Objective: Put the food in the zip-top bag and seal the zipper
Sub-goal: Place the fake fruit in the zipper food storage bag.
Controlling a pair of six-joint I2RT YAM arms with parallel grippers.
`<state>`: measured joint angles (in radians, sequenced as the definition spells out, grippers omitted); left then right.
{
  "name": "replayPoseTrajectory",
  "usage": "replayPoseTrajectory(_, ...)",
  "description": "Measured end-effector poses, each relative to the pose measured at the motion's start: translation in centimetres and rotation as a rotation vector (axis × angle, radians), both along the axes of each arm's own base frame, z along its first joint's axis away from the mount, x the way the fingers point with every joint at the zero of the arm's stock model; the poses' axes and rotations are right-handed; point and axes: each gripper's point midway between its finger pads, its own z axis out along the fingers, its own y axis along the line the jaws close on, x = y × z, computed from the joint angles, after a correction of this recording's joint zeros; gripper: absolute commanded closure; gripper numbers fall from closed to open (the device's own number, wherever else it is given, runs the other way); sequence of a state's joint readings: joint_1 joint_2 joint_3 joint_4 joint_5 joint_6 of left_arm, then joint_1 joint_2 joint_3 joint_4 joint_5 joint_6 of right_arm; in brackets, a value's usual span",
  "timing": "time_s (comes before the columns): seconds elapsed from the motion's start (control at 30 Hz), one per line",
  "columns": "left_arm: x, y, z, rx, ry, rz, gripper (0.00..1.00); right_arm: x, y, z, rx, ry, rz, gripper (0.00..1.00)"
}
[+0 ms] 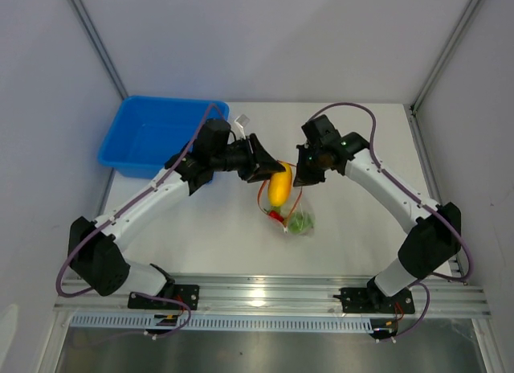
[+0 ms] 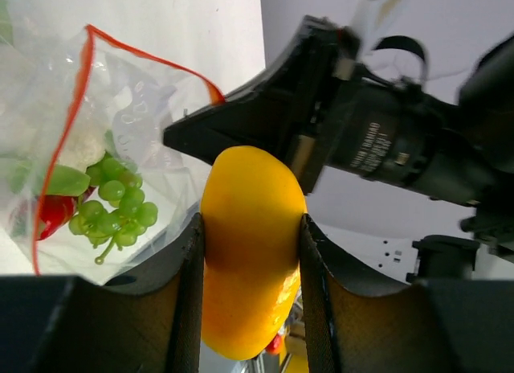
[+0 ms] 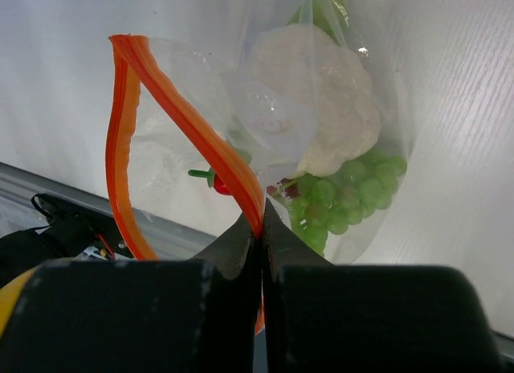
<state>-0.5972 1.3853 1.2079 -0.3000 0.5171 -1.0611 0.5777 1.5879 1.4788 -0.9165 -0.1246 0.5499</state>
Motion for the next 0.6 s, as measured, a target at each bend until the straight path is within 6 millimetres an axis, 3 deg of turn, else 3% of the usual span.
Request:
replayPoseTrajectory(0.33, -0.4, -0.9, -4.9, 0.069, 0.070, -0.090, 0.99, -0.7, 0.2, 2.2, 0.041, -0.058, -0.003, 1.00)
replayPoseTrajectory(0.47, -0.3, -1.0, -7.2, 0.119, 0.137, -0.097, 0.99, -1.5, 0.3, 2.3, 0.051, -0.069, 0.009, 1.00)
replayPoseTrajectory(0.6, 0.1, -1.1, -8.0, 0.154, 0.164, -0.100, 0.97, -2.0, 0.3, 2.0, 0.053, -0.061, 0.016, 1.00)
